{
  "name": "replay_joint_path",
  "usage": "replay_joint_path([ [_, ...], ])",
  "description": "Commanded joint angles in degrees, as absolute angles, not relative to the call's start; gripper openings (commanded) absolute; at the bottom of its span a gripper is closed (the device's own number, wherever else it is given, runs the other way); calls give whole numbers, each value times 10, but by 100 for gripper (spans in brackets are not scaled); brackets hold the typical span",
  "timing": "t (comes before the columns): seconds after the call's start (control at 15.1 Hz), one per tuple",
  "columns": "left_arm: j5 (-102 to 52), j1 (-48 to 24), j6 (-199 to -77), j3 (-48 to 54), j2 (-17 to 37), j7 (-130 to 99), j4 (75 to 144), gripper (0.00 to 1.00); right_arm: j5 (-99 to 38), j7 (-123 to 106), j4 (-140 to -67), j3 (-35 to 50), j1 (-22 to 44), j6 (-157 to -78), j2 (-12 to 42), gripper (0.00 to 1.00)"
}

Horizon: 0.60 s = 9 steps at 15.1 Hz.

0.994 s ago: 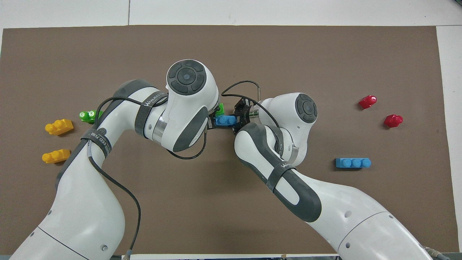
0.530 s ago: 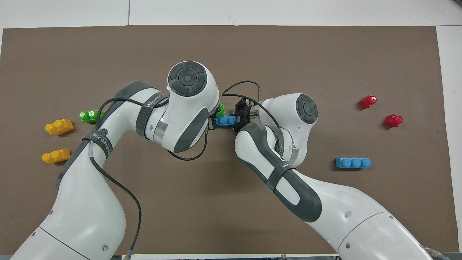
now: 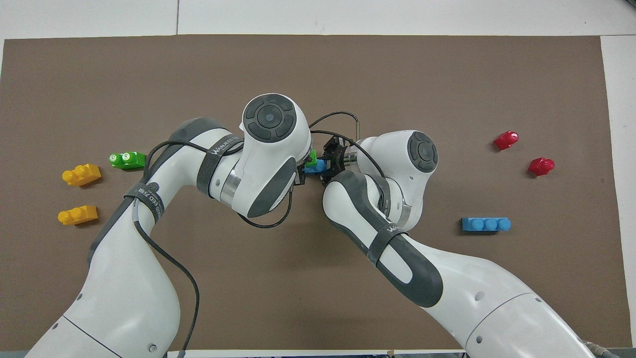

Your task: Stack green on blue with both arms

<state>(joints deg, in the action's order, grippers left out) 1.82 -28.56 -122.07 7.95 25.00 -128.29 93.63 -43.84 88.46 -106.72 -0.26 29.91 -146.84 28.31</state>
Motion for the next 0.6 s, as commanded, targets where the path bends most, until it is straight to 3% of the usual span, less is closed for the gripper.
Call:
replay_joint_path([
  [0.0,9,-289,-1248,71,228,-1265,985,0,-441,881,-1101,-10,297,-1494,287,0],
  [0.53,10,-285,-1246,71,228,-1245,986,0,-441,879,-1101,-10,297,-1496,287,0],
])
